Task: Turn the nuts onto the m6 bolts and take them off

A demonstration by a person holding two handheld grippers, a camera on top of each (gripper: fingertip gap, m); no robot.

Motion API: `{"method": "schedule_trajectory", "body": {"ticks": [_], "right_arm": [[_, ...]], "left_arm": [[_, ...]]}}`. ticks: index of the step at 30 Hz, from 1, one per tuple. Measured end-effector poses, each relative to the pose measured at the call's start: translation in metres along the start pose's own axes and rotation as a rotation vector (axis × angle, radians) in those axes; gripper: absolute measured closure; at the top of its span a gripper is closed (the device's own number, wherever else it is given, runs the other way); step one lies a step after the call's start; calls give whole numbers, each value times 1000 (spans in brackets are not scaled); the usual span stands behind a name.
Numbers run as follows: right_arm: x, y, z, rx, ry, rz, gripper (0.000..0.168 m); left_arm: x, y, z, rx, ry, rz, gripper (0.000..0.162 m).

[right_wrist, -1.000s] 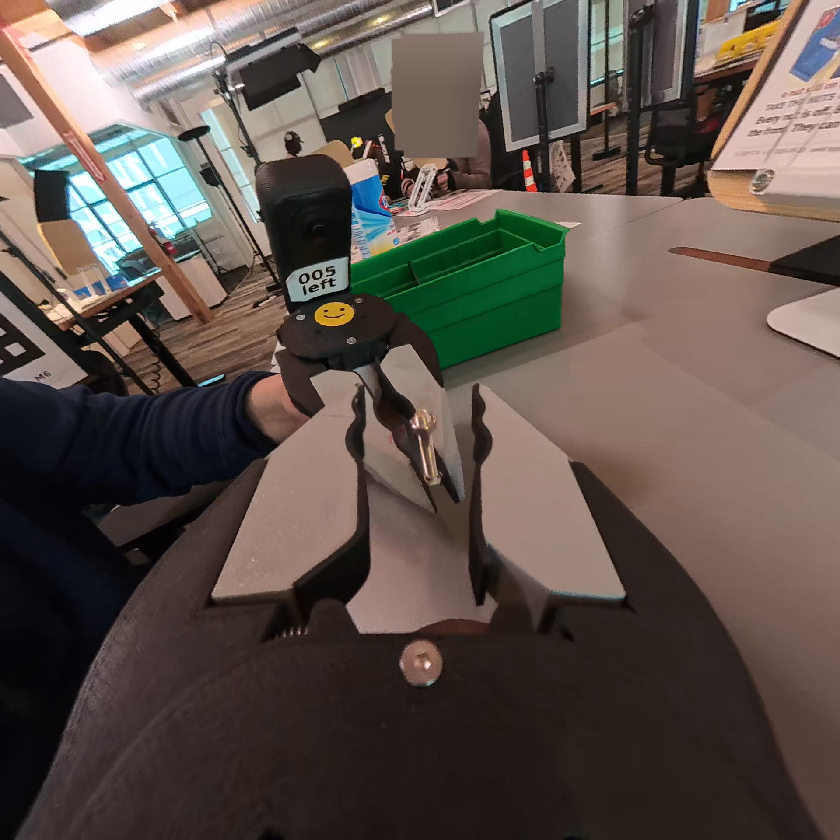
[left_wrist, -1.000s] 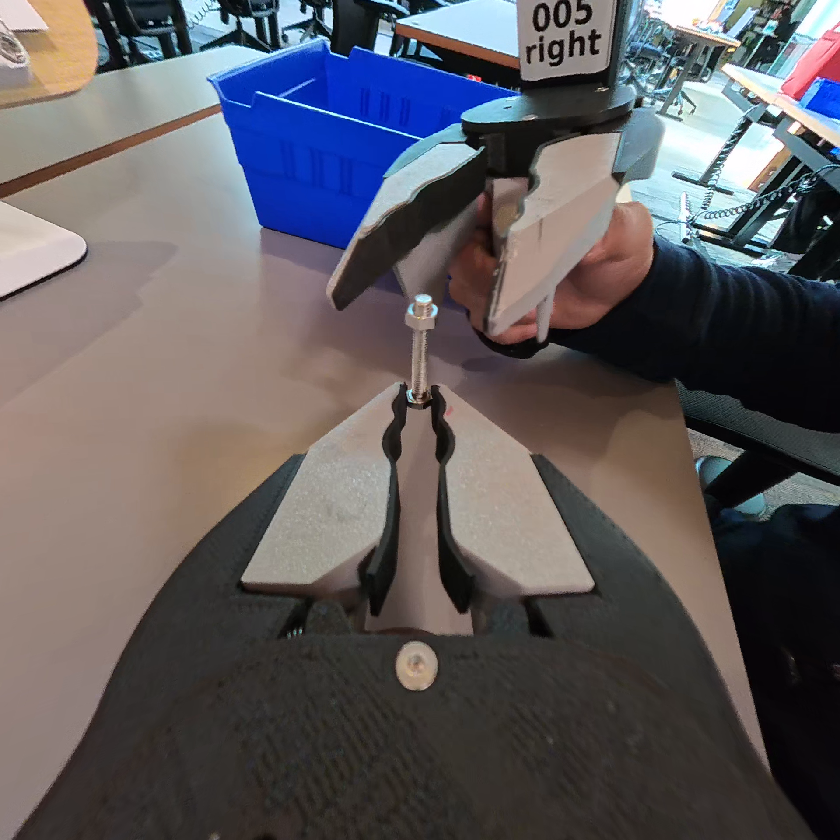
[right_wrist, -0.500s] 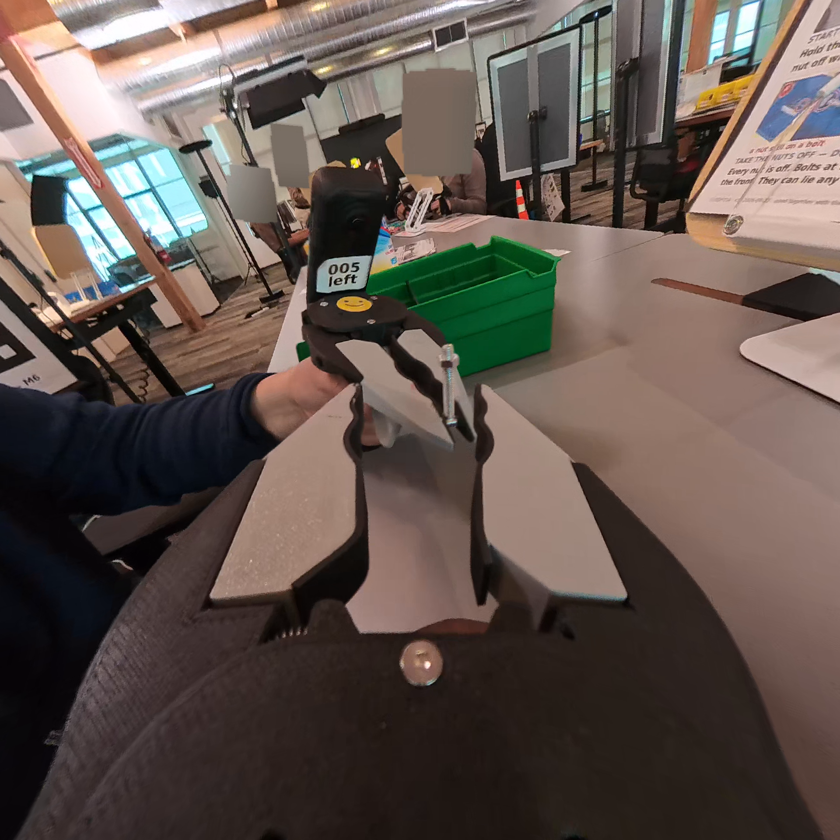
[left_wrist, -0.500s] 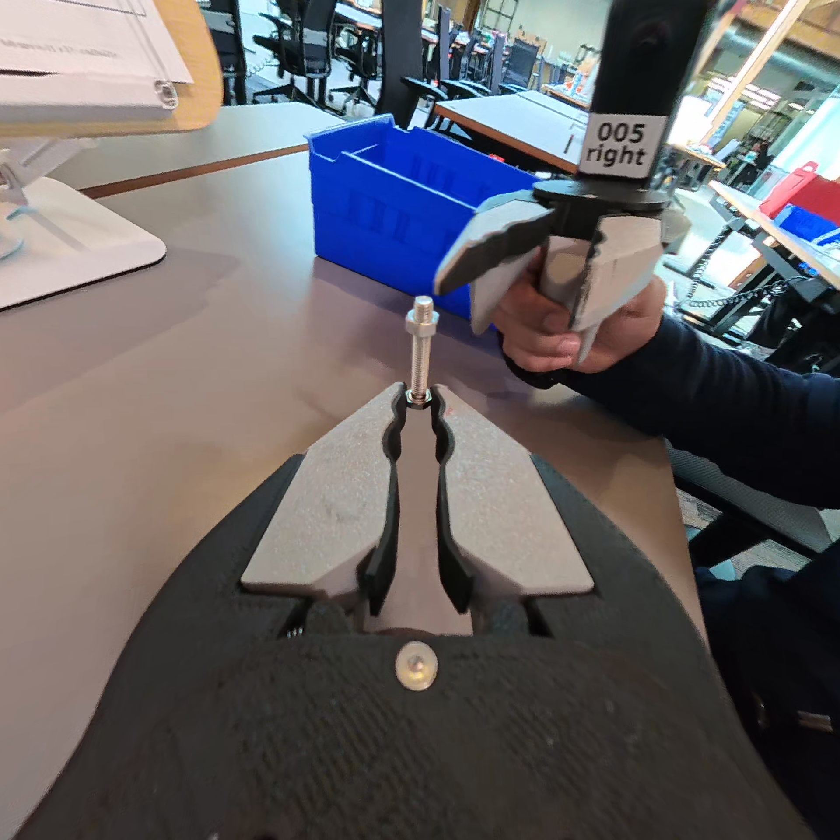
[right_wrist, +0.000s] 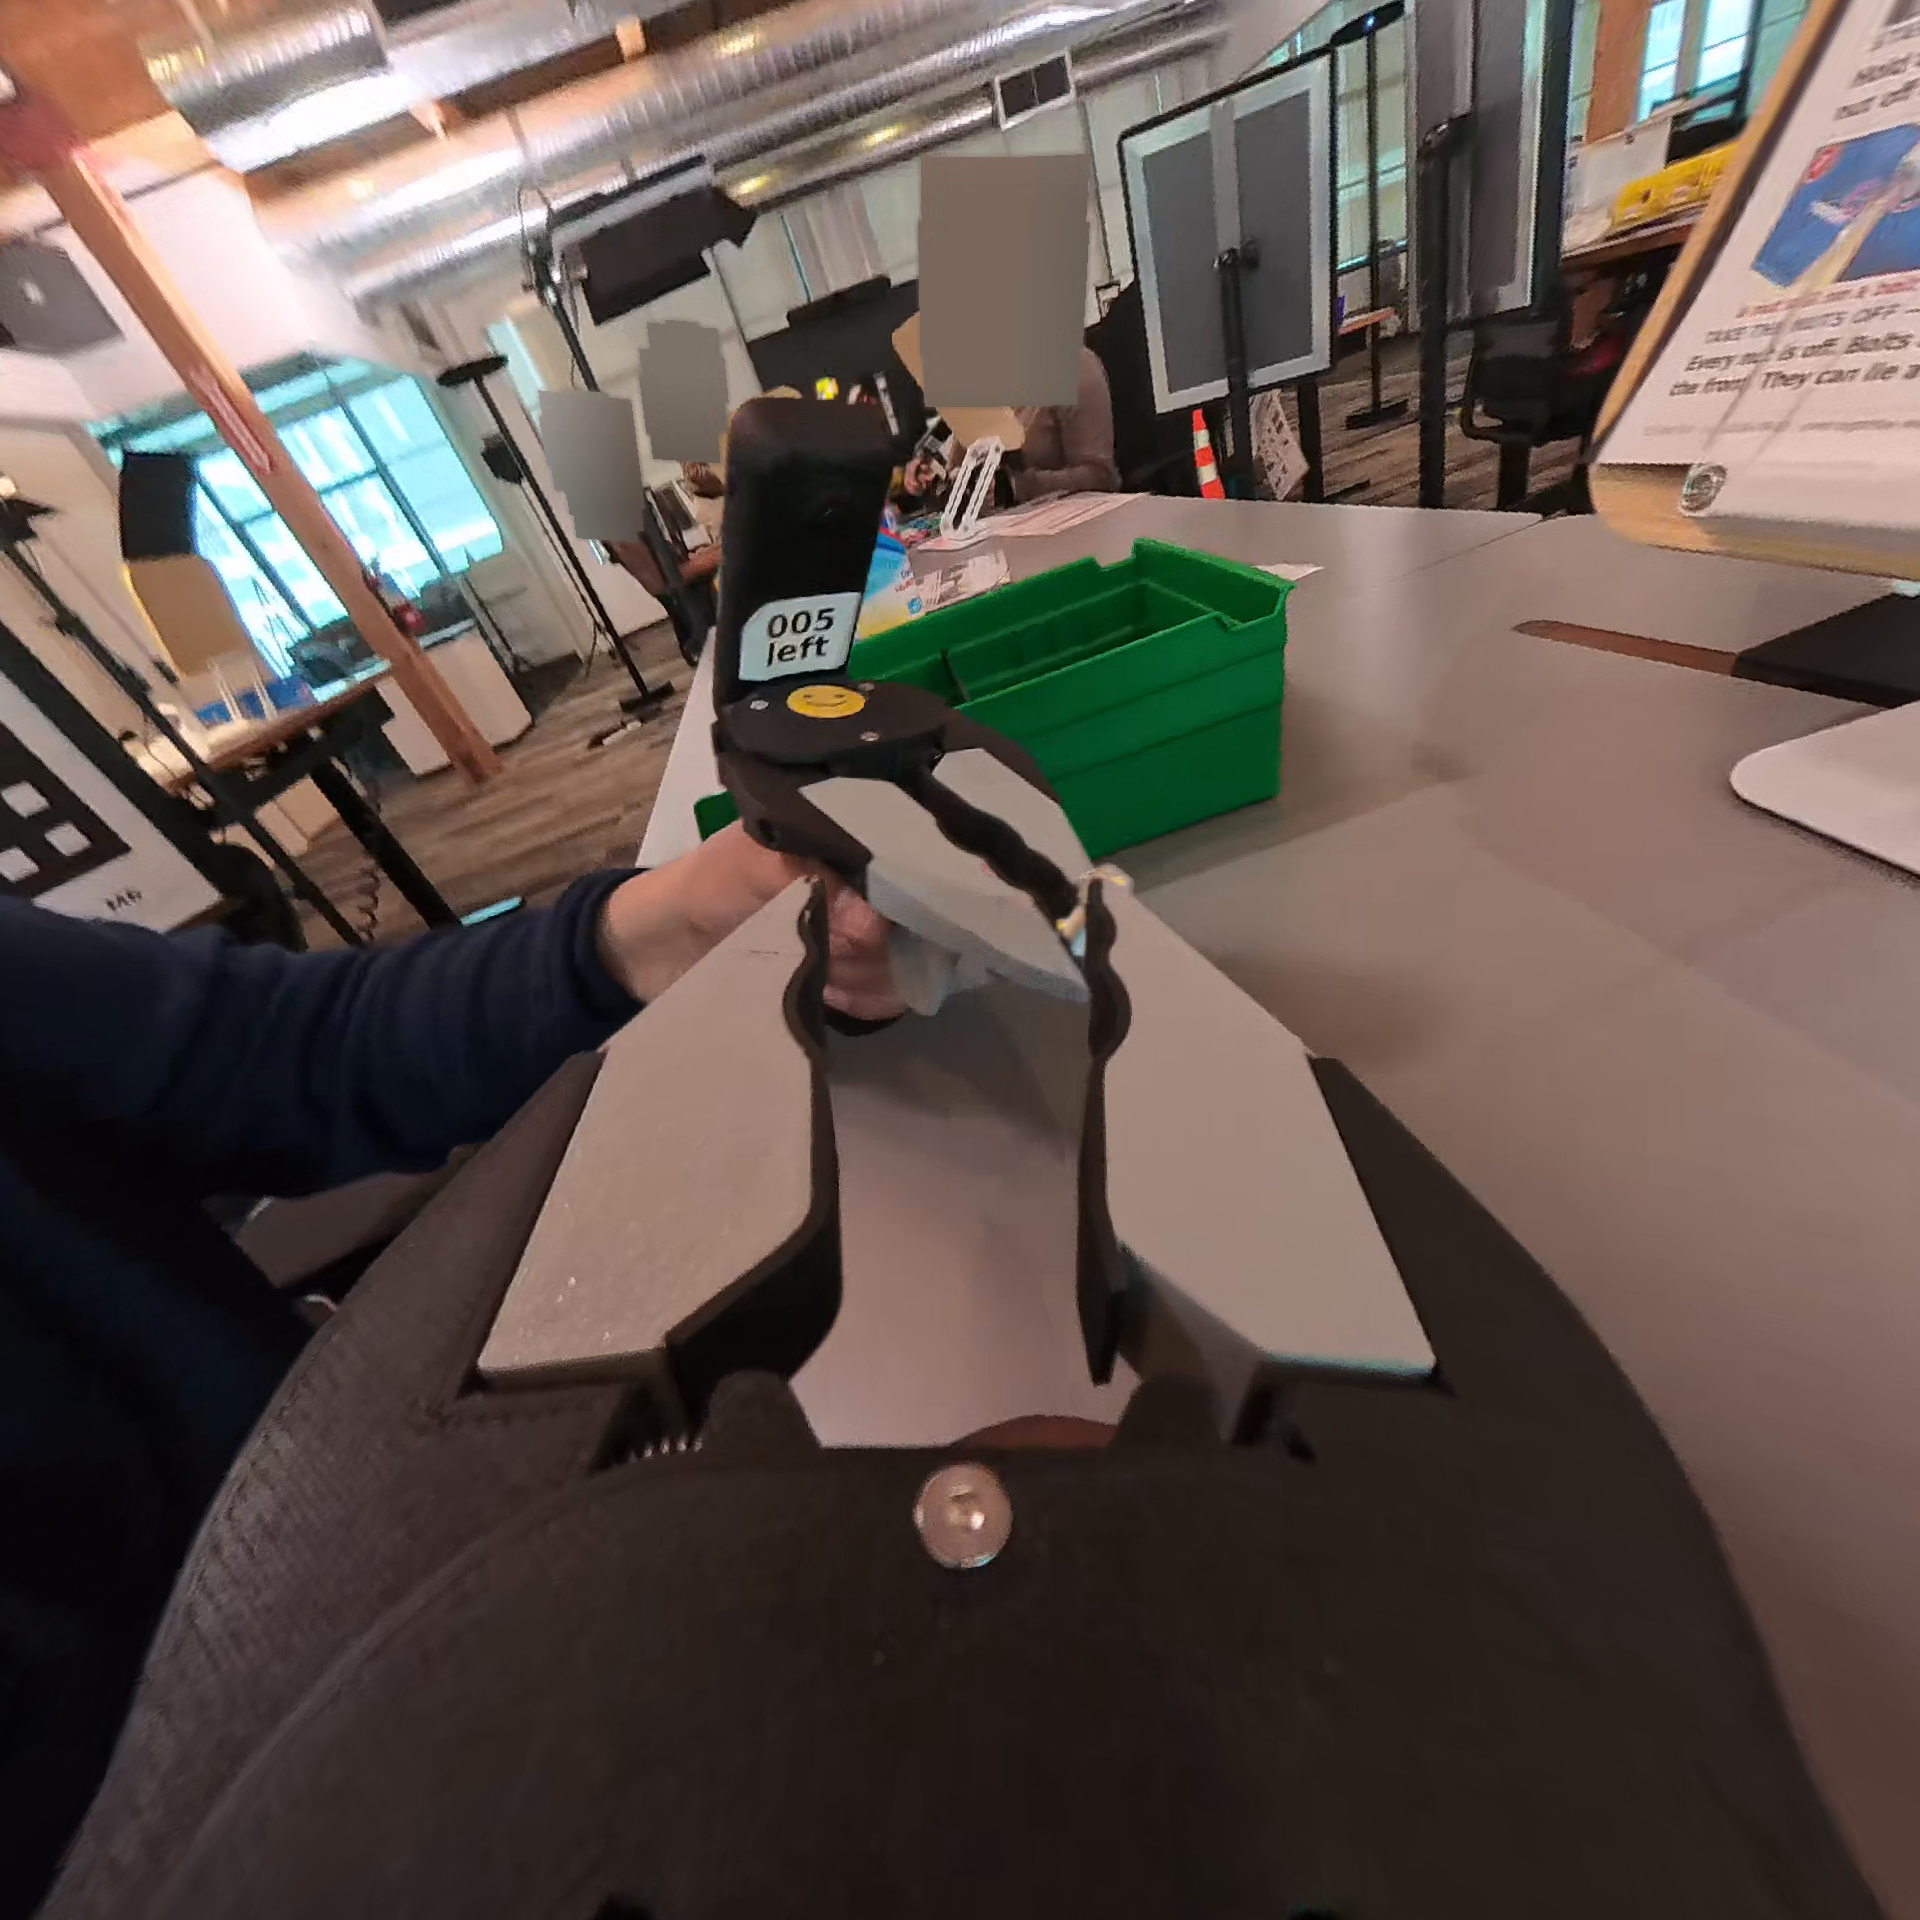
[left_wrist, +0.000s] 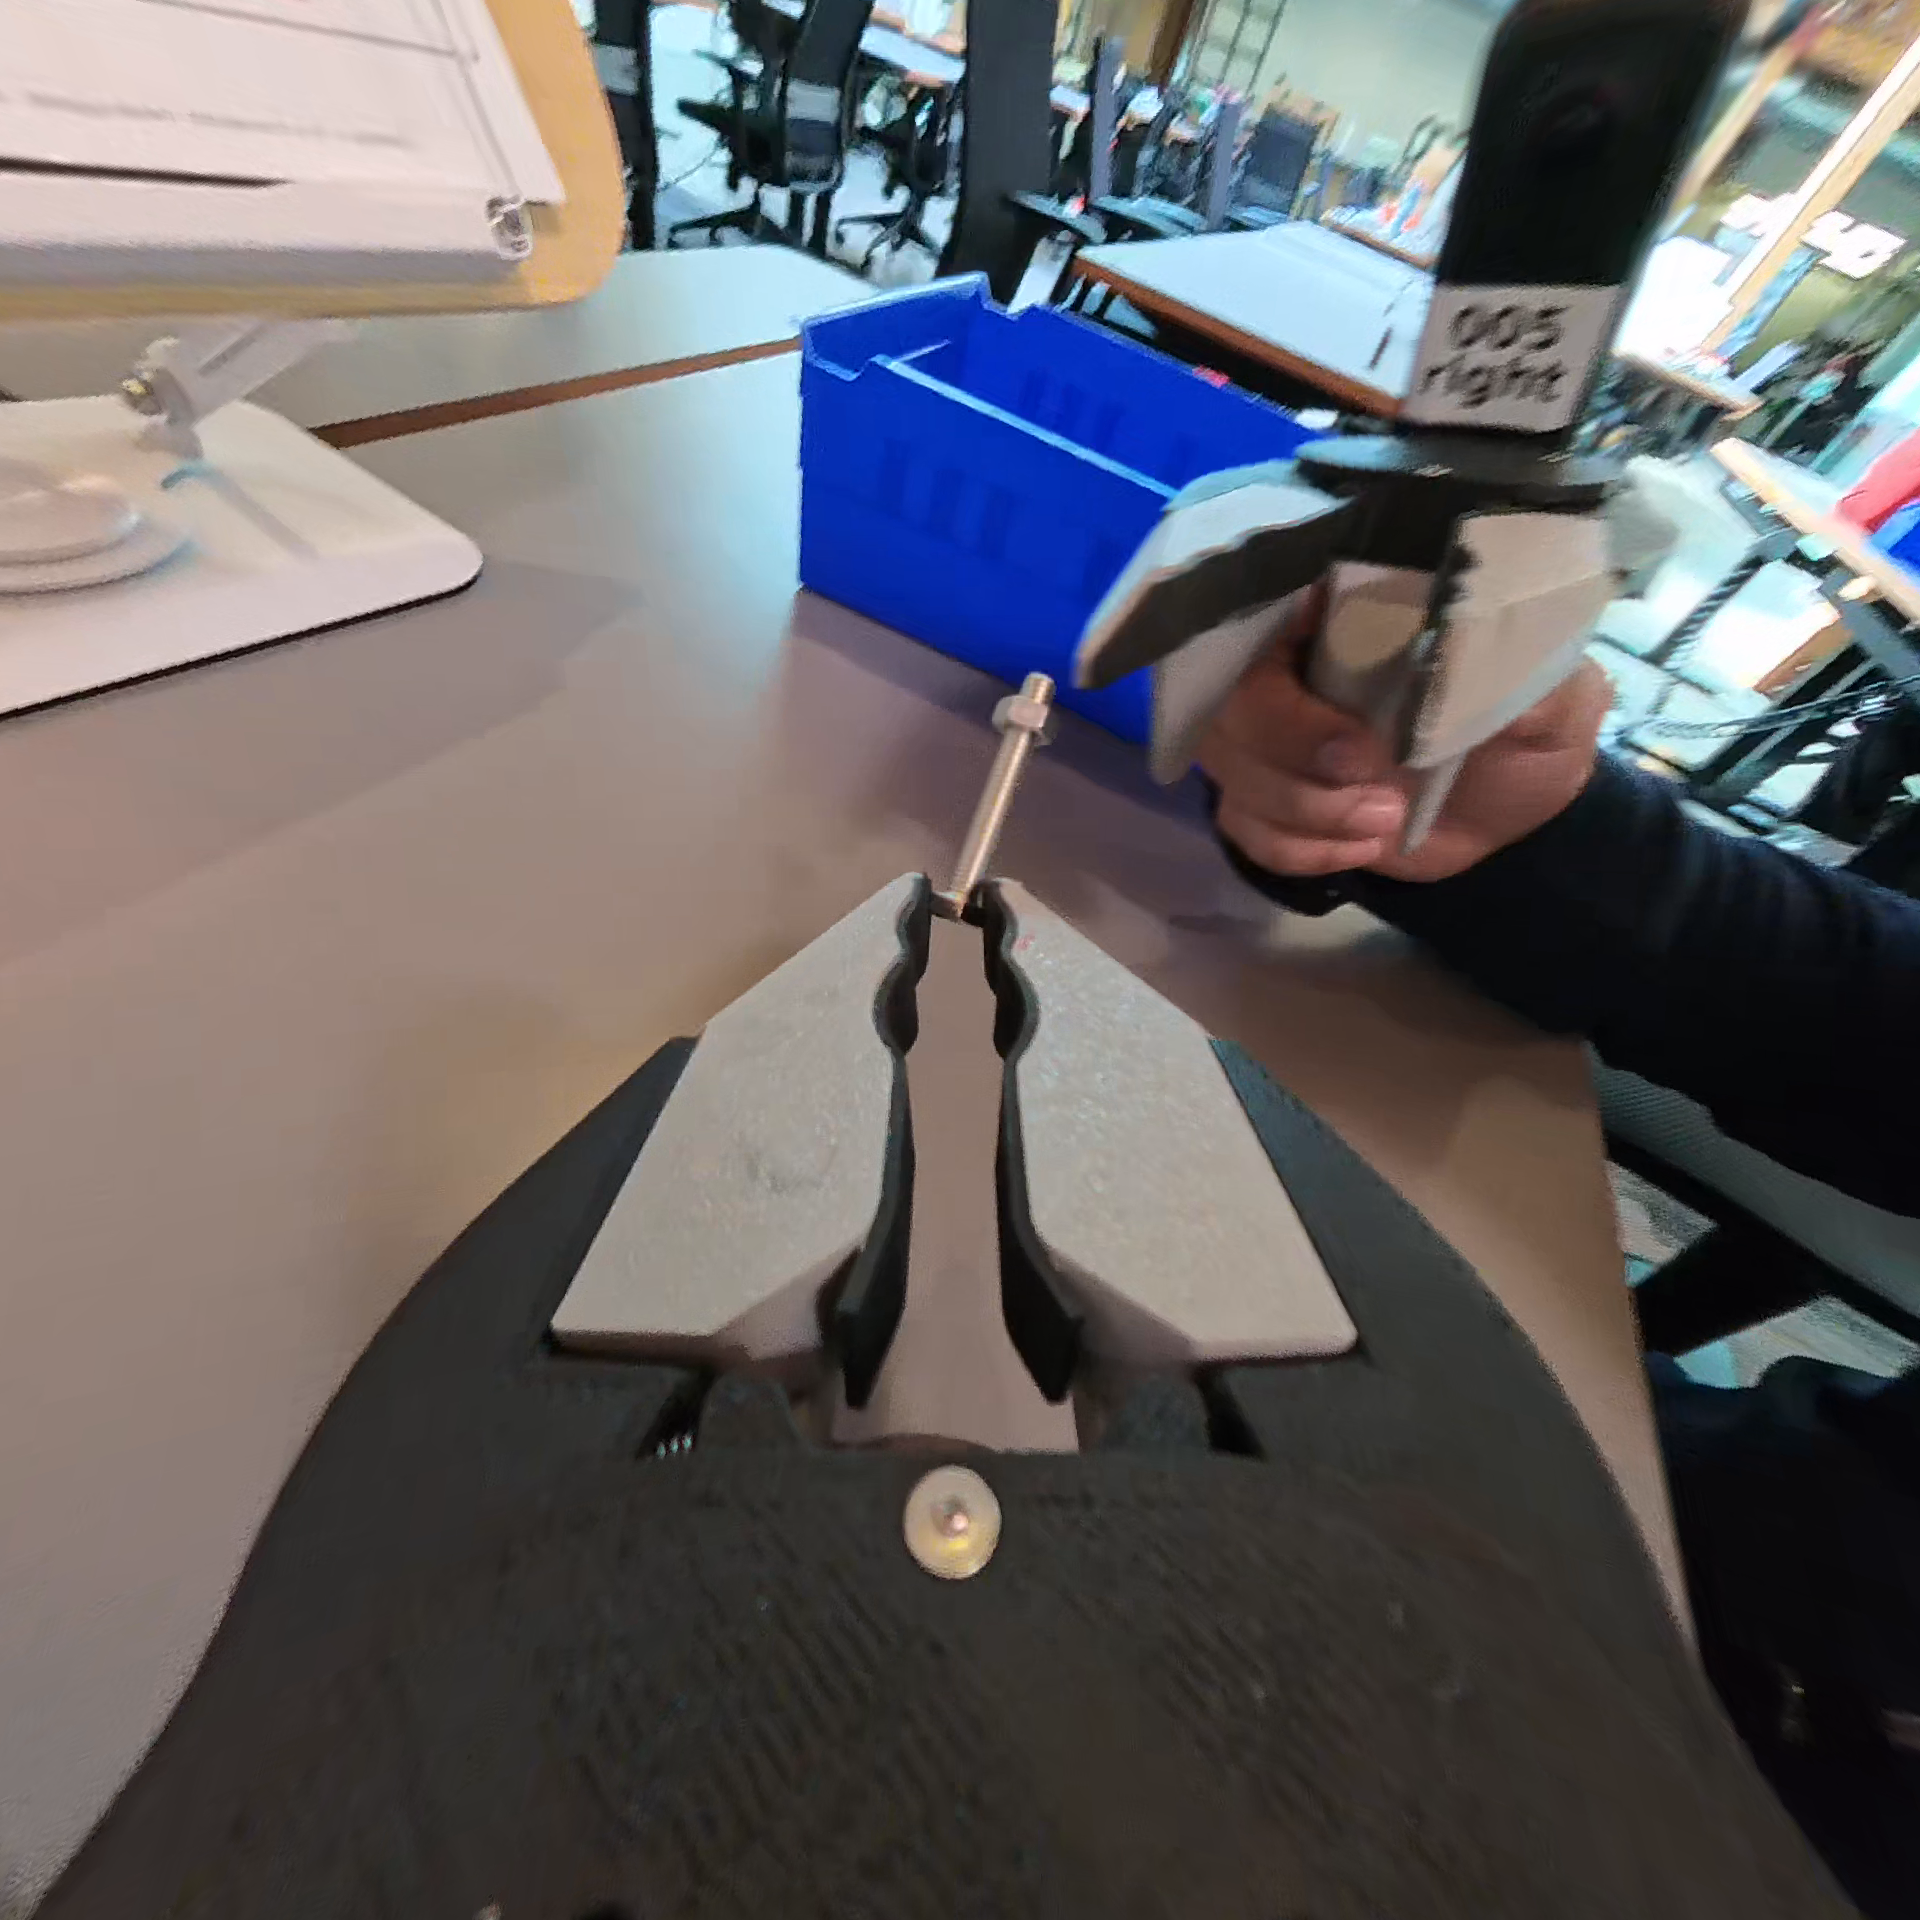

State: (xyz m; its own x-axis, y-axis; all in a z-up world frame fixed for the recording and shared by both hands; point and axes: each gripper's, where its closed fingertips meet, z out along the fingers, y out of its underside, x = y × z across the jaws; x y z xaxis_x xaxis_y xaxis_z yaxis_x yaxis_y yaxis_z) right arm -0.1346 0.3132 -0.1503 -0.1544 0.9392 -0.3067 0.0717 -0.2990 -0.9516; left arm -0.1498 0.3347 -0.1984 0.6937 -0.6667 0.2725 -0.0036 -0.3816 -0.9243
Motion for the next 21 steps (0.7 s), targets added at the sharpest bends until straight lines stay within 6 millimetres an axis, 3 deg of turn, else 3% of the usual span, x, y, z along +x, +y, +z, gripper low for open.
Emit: {"method": "schedule_trajectory", "body": {"ticks": [4,6,9,12,18,21], "right_arm": [[15,7,1,-17,62,22,124],[13,-2,-3,33,60,3,127],[18,-10,-9,62,94,9,127],[22,-1,-6,28,81,71,127],[19,6,2,5,67,81,162],[24,14,2,-43,99,81,162]], "left_arm": [[15,7,11,-27,46,17,154],[16,8,13,-31,43,22,154],[15,2,9,6,56,-3,154],[17,-5,6,46,84,-41,154],[23,4,13,5,99,-25,154],[23,12,17,-42,83,8,154]]}}
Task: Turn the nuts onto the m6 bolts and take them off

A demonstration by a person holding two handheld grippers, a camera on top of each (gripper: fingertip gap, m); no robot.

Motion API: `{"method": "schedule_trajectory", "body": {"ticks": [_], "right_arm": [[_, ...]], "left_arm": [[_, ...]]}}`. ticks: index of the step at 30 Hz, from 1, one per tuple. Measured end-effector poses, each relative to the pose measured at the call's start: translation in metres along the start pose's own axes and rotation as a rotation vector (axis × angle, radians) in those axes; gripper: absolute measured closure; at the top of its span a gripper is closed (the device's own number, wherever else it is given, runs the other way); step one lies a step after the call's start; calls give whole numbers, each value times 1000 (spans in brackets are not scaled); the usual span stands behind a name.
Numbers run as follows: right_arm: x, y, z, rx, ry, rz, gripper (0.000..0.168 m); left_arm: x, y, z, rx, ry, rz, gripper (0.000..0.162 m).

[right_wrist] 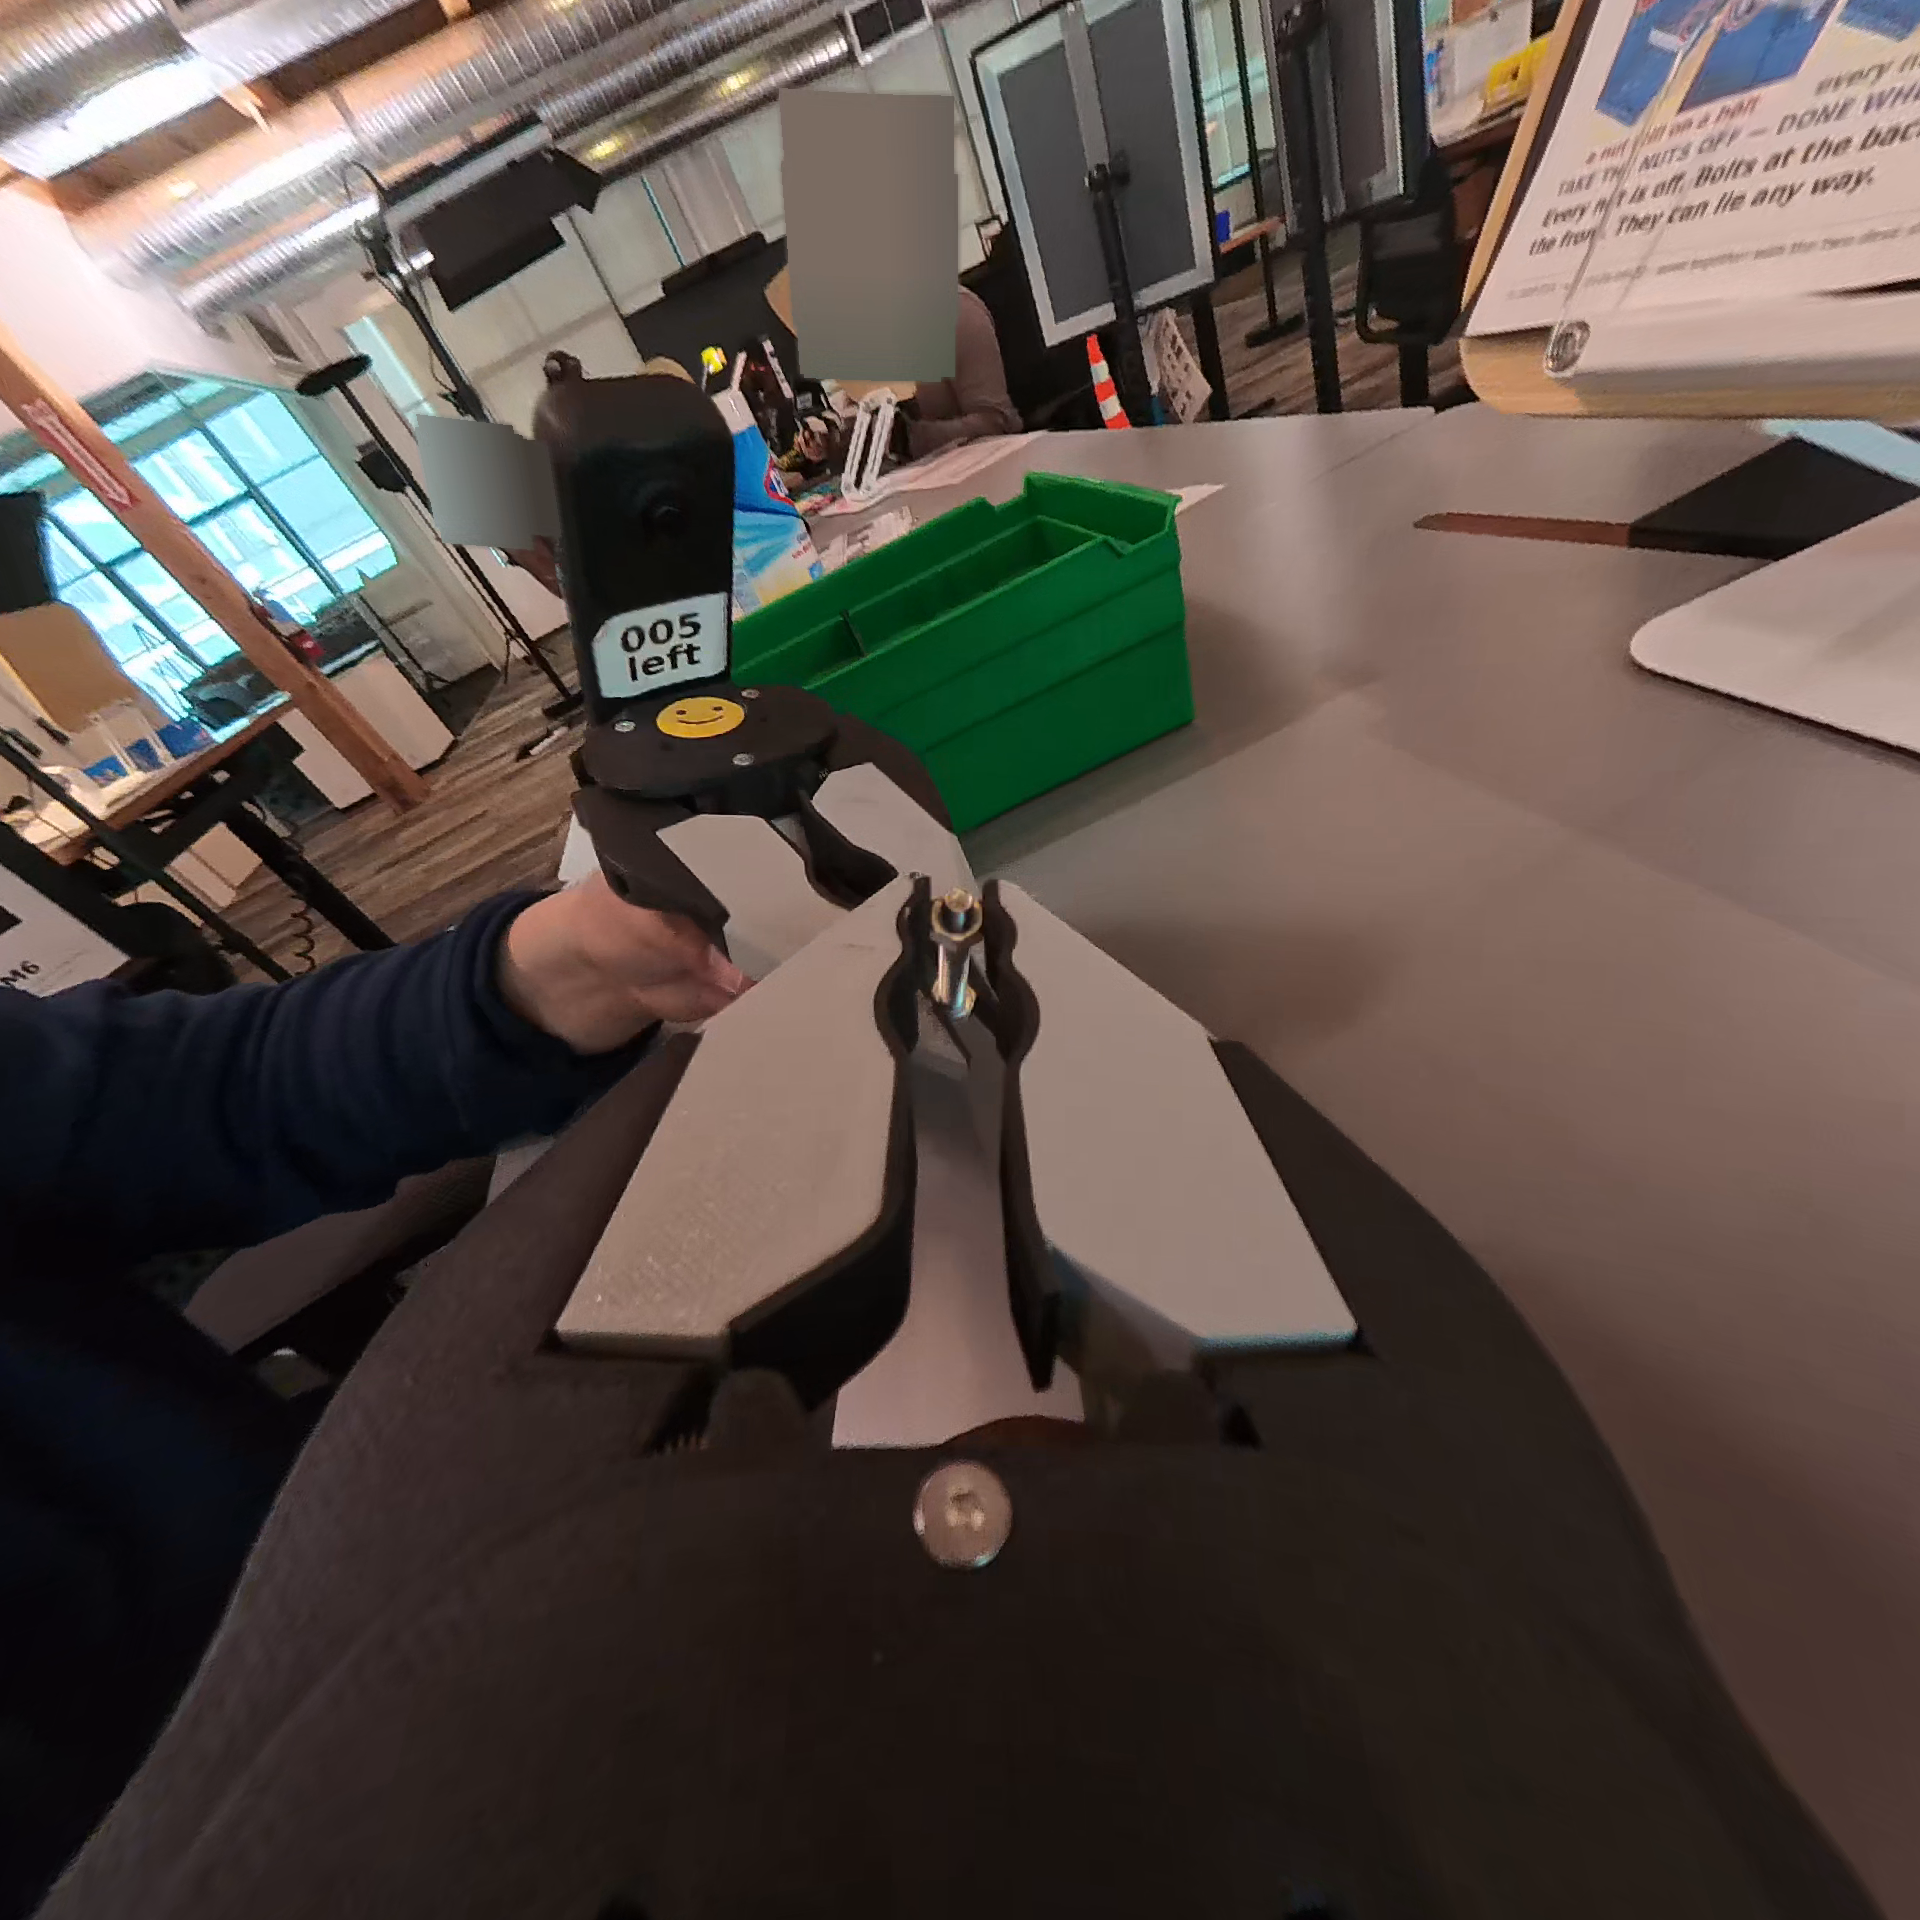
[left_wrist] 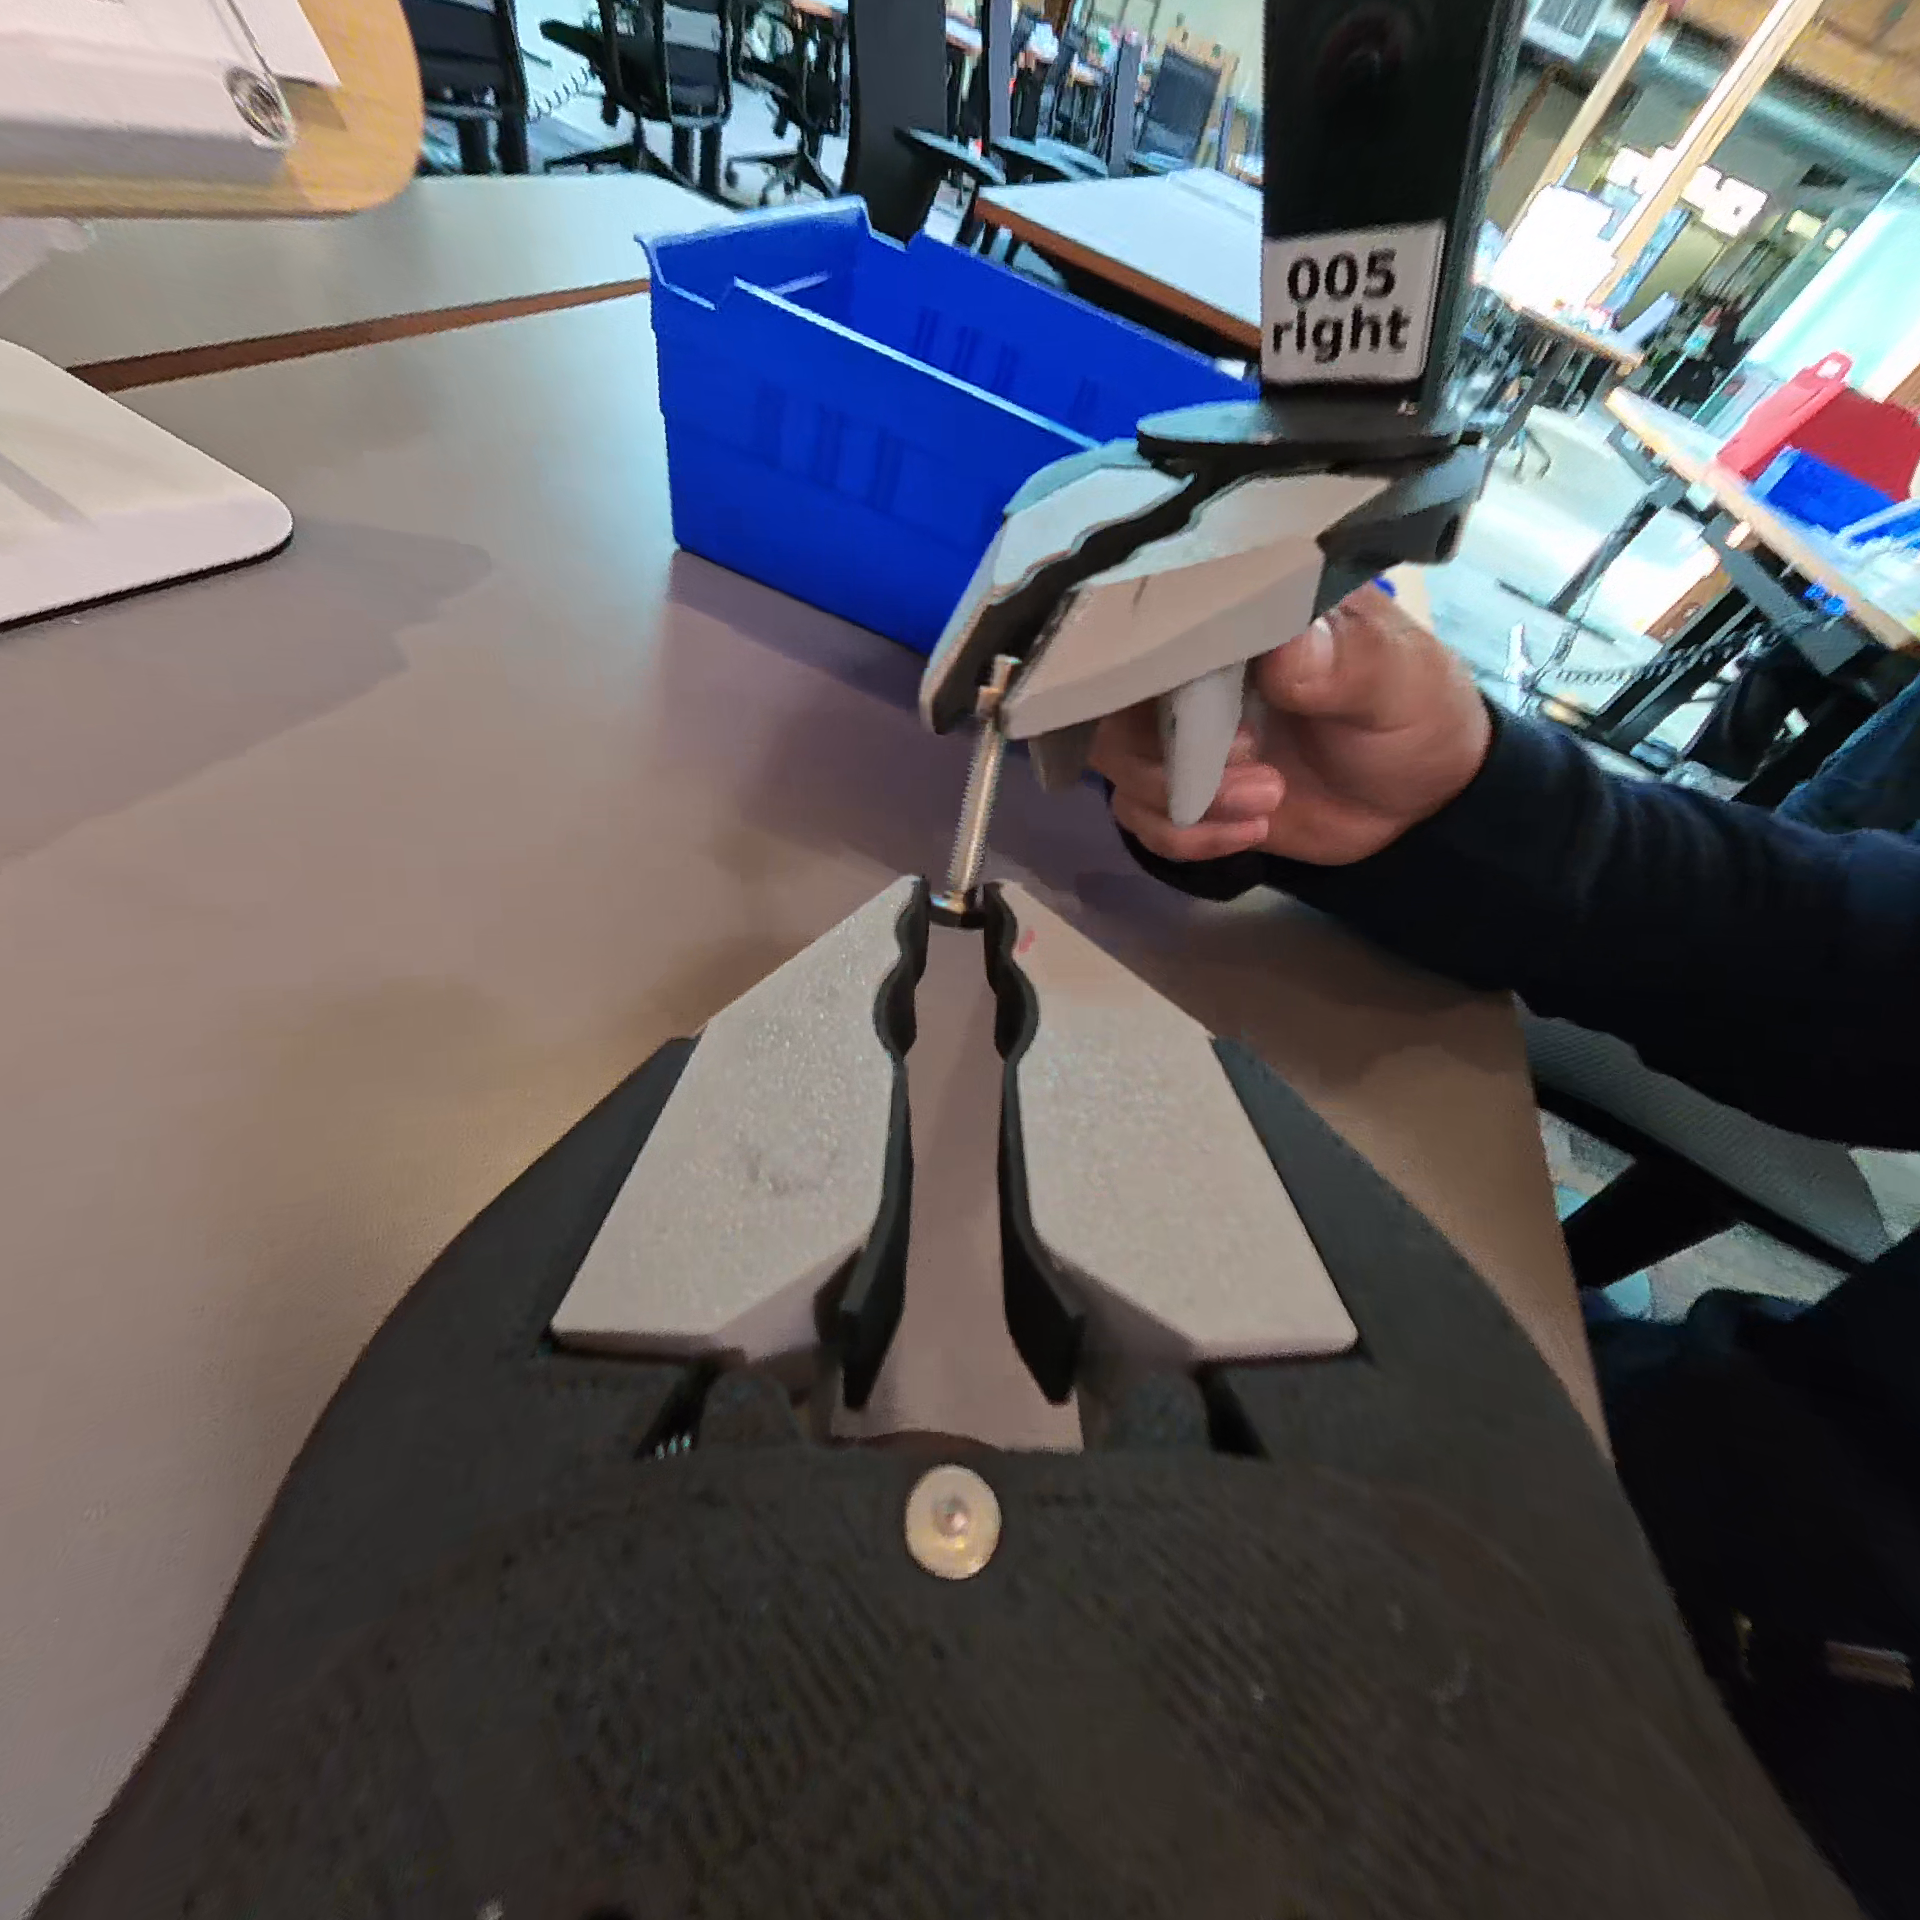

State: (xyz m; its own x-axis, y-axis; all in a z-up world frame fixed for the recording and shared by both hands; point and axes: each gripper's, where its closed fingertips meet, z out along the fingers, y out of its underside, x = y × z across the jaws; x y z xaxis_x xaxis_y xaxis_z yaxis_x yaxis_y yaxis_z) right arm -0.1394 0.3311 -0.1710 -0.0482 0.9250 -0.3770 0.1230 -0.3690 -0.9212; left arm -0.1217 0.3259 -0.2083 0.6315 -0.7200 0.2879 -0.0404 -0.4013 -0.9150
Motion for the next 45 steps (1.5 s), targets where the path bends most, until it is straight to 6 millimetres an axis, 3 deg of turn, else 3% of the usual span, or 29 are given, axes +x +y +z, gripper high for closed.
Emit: {"method": "schedule_trajectory", "body": {"ticks": [7,10,14,16,19,22,25,29,31,33,35,37,38,39,42,44,45], "right_arm": [[-5,6,4,-19,-60,31,162],[-3,4,2,-5,-84,77,142],[3,11,2,-32,-53,41,168],[-4,11,0,-42,-84,38,168],[-9,-4,-8,37,-87,19,168],[7,-3,-4,30,4,23,134],[5,12,7,-29,-29,48,126],[-4,16,7,-58,-51,11,137],[-10,10,2,-29,-76,-13,158],[-4,5,0,-2,-52,8,146],[2,7,3,-10,-27,34,131],[3,14,9,-39,-29,45,127],[1,19,12,-65,-38,38,130],[0,24,14,-88,-37,16,146],[8,20,11,-78,60,-97,168],[4,11,8,-29,44,-87,168],[8,10,8,-15,62,-60,156]], "left_arm": [[7,11,9,-60,9,75,154],[2,11,7,-56,1,31,154],[-5,14,8,-55,-13,-20,154],[-14,14,6,-55,-61,-20,154],[-25,17,0,-64,-75,-60,154],[-17,16,3,-63,-40,-50,154],[-1,18,10,-80,5,-15,154],[-14,20,8,-90,-53,-29,154],[-29,21,1,-85,-102,-66,154],[-35,20,-2,-82,-122,-56,154],[-24,18,2,-75,-77,-58,154],[-10,19,8,-85,-28,-31,154],[-5,19,11,-90,-19,-19,154],[-4,19,12,-92,-26,-14,154],[-19,14,4,-55,-78,-52,154],[-25,9,-2,-31,-85,-65,154],[-22,7,-3,-19,-68,-58,154]]}}
